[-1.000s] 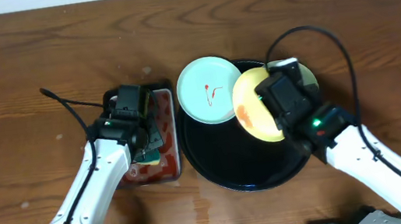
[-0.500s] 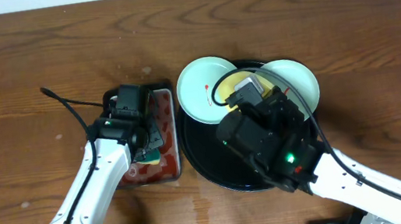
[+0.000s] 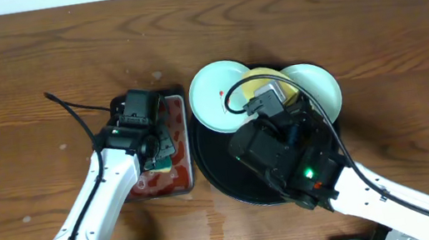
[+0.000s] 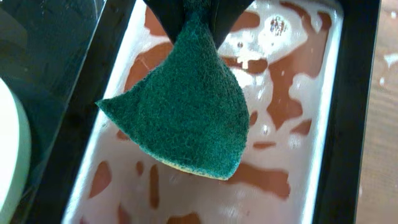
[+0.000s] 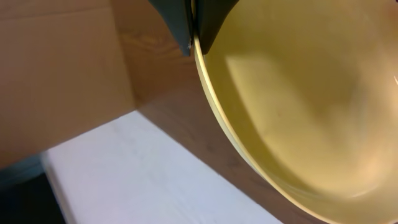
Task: Clean dirty plates on tray and stack at the side
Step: 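Carry the yellow plate right off the tray and set it on the table, then release the yellow plate and move right gripper back toward the mint plate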
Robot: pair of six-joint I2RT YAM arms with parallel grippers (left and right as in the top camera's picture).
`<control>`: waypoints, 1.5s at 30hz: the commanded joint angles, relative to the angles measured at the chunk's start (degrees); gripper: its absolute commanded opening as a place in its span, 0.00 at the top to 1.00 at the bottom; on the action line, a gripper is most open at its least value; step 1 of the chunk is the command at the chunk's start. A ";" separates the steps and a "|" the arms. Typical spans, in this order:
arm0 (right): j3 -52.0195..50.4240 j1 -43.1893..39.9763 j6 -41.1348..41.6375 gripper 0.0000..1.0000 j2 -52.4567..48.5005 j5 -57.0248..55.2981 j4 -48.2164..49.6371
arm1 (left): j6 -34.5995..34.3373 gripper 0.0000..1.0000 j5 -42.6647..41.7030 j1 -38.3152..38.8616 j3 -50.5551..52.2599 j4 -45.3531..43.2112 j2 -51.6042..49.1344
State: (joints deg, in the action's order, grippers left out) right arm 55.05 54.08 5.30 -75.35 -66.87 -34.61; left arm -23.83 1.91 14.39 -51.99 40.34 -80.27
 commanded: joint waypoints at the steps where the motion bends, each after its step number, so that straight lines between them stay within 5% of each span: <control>1: 1.51 -2.86 9.57 0.99 0.79 5.66 -0.20 | 3.21 0.93 1.81 -0.24 0.46 -1.33 -0.28; 10: 1.51 -19.39 25.33 0.99 0.79 27.10 -5.11 | 8.81 0.92 1.79 -0.24 0.46 -7.06 -4.74; 22: 1.51 -52.46 25.88 0.99 1.03 60.39 -6.58 | 8.83 0.92 1.81 -0.24 0.46 -11.34 -14.93; 24: 1.51 -58.42 25.70 0.99 1.03 63.67 -6.75 | 8.83 0.84 1.81 -0.24 0.46 -11.34 -15.67; 26: 1.51 -63.52 25.73 0.99 1.01 64.63 -7.06 | 8.83 0.61 1.81 -0.24 0.46 -11.30 -16.11; 28: 1.51 -67.89 25.75 0.99 1.01 64.59 -7.50 | 8.83 0.49 1.79 -0.24 0.46 -11.28 -16.20; 39: 0.68 -84.87 26.23 0.99 0.96 63.08 -9.55 | 8.81 0.38 1.77 -0.24 0.46 -10.10 -16.17; 45: -1.44 -90.68 27.06 0.99 0.26 59.32 -9.94 | 8.76 0.42 1.77 -0.24 1.11 -9.77 -16.22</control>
State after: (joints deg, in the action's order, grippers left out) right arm 55.02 -34.35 31.20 -75.33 -5.02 -44.49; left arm -15.14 2.98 14.39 -51.96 30.30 -96.23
